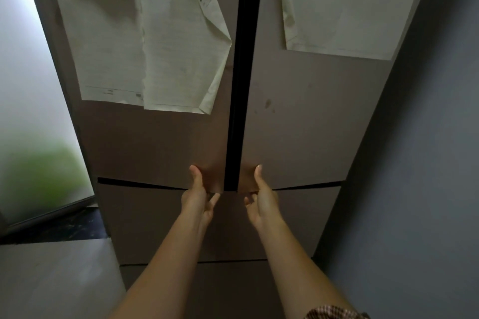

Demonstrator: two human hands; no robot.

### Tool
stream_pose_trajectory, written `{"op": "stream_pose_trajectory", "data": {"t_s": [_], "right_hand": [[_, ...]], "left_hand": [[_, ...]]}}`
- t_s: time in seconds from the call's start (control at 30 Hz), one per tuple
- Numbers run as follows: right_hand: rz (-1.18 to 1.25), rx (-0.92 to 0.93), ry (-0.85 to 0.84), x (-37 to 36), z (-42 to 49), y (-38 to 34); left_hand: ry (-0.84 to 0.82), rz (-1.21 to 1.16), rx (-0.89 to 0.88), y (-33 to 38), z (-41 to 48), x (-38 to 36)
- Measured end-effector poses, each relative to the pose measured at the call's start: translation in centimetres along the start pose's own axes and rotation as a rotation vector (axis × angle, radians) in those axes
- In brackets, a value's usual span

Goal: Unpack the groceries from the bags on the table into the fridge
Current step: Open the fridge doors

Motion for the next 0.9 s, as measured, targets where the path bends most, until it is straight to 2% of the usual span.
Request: {"op": "stream_pose_trajectory", "data": {"t_s": [0.4,0.53,0.7,0.8,0.9], "right_hand": [[-0.065,0.024,0.001,0.5,0.6,0.0],[-0.057,0.036,-0.009,1.0,-0.9,-0.2],[0.101,0.025,-0.053,2.8,-4.1,-0.8],[0.121,0.029,-0.104,4.7,-6.2,-1.6],[0.121,0.029,-0.071,6.2,-8.3,-2.5]], "left_hand": [[-0.051,-0.027,0.001,0.5,-0.3,-0.9],[-0.013,-0.007,-0.007,0.4,-2.3,0.2],[0.037,-0.018,0.006,0.4,-4.4,3.4],[0.024,-0.020,-0.010,0.5,-6.2,4.7],[0.038,0.068,-0.070,0.3,-9.3,4.7]]}}
Point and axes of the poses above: each hand's wrist, its own z-axis towards the middle knuckle, its own x-axis out of the back of the hand, y = z × x, the point moved 10 cm from there along z, towards the middle knuckle, and after that the axes turned 3 degrees about x, right-handed, at the moved point
